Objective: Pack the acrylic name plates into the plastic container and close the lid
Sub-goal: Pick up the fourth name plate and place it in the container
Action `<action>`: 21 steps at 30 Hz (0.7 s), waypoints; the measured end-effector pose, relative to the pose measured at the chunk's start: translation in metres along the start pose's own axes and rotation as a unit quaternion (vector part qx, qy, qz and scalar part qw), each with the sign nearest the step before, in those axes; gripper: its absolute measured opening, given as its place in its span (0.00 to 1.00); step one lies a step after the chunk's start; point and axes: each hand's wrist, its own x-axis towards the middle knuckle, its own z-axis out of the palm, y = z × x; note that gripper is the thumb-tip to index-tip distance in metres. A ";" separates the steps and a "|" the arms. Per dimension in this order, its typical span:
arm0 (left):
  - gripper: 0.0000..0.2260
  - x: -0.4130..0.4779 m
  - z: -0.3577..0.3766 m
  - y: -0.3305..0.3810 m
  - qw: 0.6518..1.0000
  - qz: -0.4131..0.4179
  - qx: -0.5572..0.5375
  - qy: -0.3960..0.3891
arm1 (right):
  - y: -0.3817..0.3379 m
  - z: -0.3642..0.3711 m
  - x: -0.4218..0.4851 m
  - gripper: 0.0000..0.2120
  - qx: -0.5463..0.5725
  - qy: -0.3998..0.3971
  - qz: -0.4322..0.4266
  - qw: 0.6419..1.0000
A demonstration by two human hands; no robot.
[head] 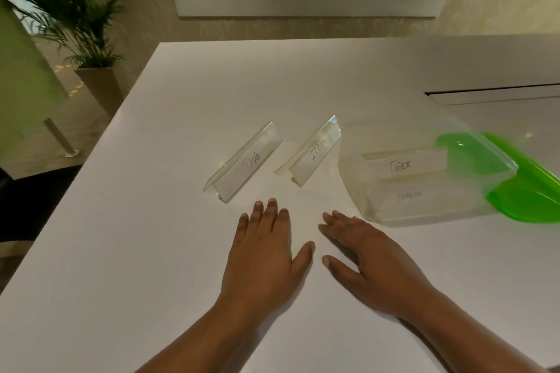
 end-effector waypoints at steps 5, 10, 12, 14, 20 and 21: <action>0.37 0.000 0.000 0.003 1.000 -0.019 -0.010 0.012 | 0.004 0.002 -0.001 0.28 -0.035 -0.002 -0.030 0.999; 0.34 -0.002 -0.001 0.010 0.998 -0.052 -0.029 0.032 | 0.008 0.000 0.001 0.32 -0.038 -0.031 -0.061 0.997; 0.33 -0.003 -0.002 0.011 0.996 -0.065 -0.033 0.045 | 0.008 0.001 0.002 0.33 -0.037 -0.037 -0.068 0.996; 0.33 -0.002 -0.002 0.013 0.995 -0.080 -0.031 0.060 | 0.009 0.003 0.002 0.33 -0.028 -0.033 -0.064 0.997; 0.34 -0.001 -0.004 0.017 0.992 -0.110 -0.026 0.057 | 0.010 0.008 0.004 0.36 -0.005 -0.031 -0.063 0.998; 0.34 -0.001 -0.005 0.018 0.992 -0.113 -0.024 0.052 | 0.010 0.008 0.004 0.36 -0.004 -0.030 -0.064 0.997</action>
